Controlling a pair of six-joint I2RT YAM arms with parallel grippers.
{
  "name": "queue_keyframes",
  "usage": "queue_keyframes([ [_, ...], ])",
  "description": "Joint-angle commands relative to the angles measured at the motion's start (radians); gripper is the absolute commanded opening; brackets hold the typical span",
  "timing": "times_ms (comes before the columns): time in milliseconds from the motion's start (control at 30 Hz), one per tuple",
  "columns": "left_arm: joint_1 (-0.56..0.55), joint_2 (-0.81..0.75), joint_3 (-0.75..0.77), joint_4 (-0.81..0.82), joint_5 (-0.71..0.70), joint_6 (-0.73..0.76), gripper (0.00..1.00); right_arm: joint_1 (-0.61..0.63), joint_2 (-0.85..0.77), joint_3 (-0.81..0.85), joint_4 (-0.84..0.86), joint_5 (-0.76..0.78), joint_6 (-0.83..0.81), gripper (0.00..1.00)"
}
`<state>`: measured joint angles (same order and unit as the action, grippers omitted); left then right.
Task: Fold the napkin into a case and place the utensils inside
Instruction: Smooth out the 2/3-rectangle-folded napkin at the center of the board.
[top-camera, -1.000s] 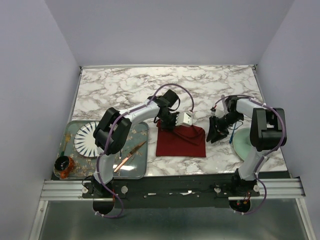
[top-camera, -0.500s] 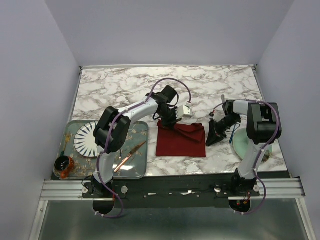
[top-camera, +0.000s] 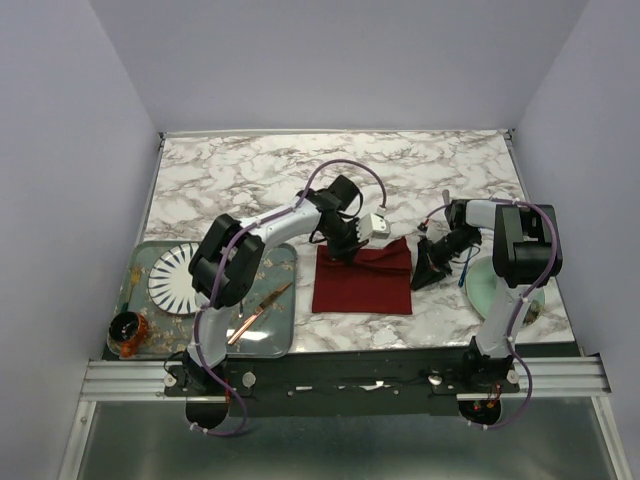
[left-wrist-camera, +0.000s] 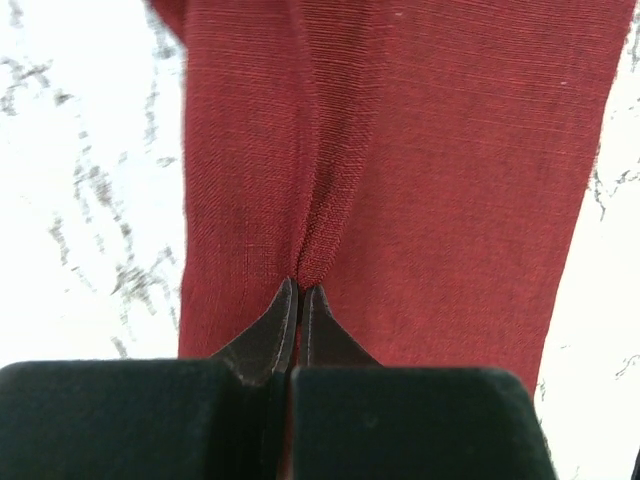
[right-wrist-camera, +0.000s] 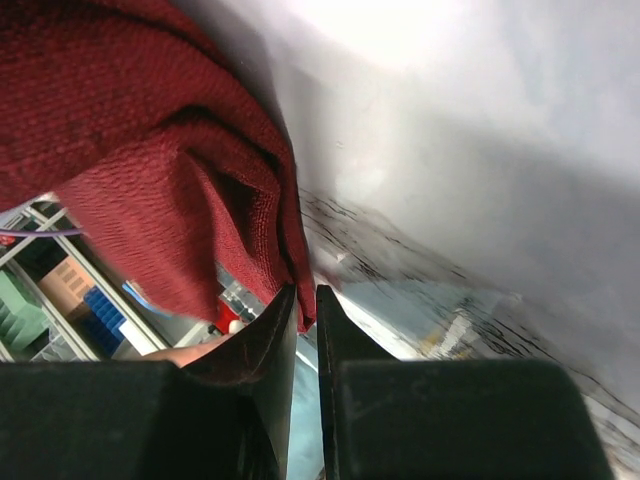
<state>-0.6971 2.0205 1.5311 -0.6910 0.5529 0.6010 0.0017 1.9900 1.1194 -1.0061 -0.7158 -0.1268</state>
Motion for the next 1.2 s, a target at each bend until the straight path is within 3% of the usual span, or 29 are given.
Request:
queue_keyframes([
  [0, -0.033, -0.011, -0.044, 0.015, 0.033, 0.0, 0.0, 0.003, 0.018, 0.016, 0.009, -0.017, 0.009, 0.21],
  [333, -0.055, -0.006, -0.104, 0.024, -0.028, 0.048, 0.0, 0.003, -0.034, 0.026, -0.037, -0.017, -0.045, 0.23],
  [600, -0.055, 0.009, -0.112, 0.033, -0.028, 0.057, 0.0, -0.023, -0.132, 0.228, -0.172, -0.06, -0.137, 0.34],
  [833, -0.058, 0.009, -0.117, 0.045, -0.03, 0.059, 0.0, -0.009, -0.131, 0.364, -0.097, -0.047, -0.047, 0.55],
  [1167, -0.067, 0.009, -0.12, 0.048, -0.038, 0.063, 0.0, 0.098, -0.099, 0.376, -0.026, 0.015, -0.001, 0.59],
])
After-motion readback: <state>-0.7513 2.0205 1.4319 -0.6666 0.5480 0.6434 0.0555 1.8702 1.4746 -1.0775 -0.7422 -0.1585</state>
